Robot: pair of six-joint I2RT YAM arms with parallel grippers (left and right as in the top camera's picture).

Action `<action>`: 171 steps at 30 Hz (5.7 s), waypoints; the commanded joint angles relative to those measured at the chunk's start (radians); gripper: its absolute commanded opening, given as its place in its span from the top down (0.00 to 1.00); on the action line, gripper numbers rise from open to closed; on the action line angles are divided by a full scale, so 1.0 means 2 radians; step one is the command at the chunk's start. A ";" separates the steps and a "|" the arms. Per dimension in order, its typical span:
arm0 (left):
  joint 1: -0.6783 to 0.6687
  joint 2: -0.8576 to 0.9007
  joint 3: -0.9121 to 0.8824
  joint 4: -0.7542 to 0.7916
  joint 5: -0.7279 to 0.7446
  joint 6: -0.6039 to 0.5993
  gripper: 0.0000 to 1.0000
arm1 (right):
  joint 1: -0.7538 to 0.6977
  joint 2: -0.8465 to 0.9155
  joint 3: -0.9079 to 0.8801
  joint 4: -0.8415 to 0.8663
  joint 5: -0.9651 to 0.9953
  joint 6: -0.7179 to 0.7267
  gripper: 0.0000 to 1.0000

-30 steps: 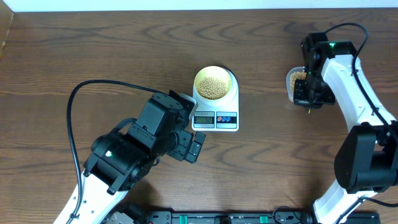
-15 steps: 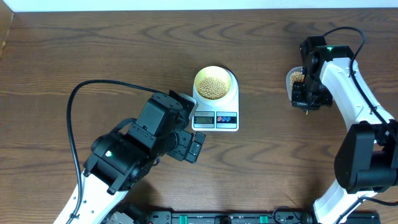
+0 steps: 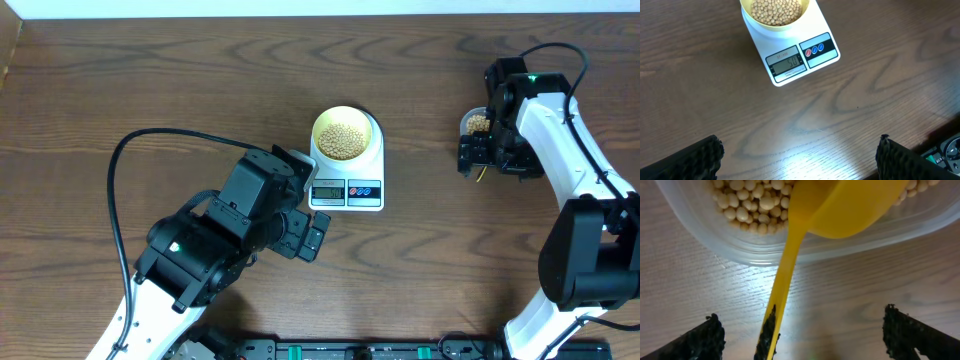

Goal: Scoop item into bowl and weigh 50g on scale

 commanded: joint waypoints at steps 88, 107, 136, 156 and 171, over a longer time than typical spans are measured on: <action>0.002 0.000 0.006 -0.001 -0.001 -0.003 0.00 | -0.016 -0.929 -0.680 0.406 -0.153 -0.170 0.01; 0.002 0.000 0.006 -0.001 -0.001 -0.003 0.00 | -0.016 -0.929 -0.680 0.406 -0.097 -0.170 0.01; 0.003 -0.019 0.005 -0.002 -0.001 -0.003 0.00 | -0.016 -0.929 -0.680 0.406 -0.097 -0.170 0.01; 0.245 -0.300 -0.153 0.202 -0.004 0.116 0.00 | -0.016 -0.929 -0.680 0.406 -0.097 -0.170 0.01; 0.331 -0.440 -0.373 0.344 0.103 0.115 0.00 | -0.016 -0.929 -0.680 0.406 -0.097 -0.170 0.01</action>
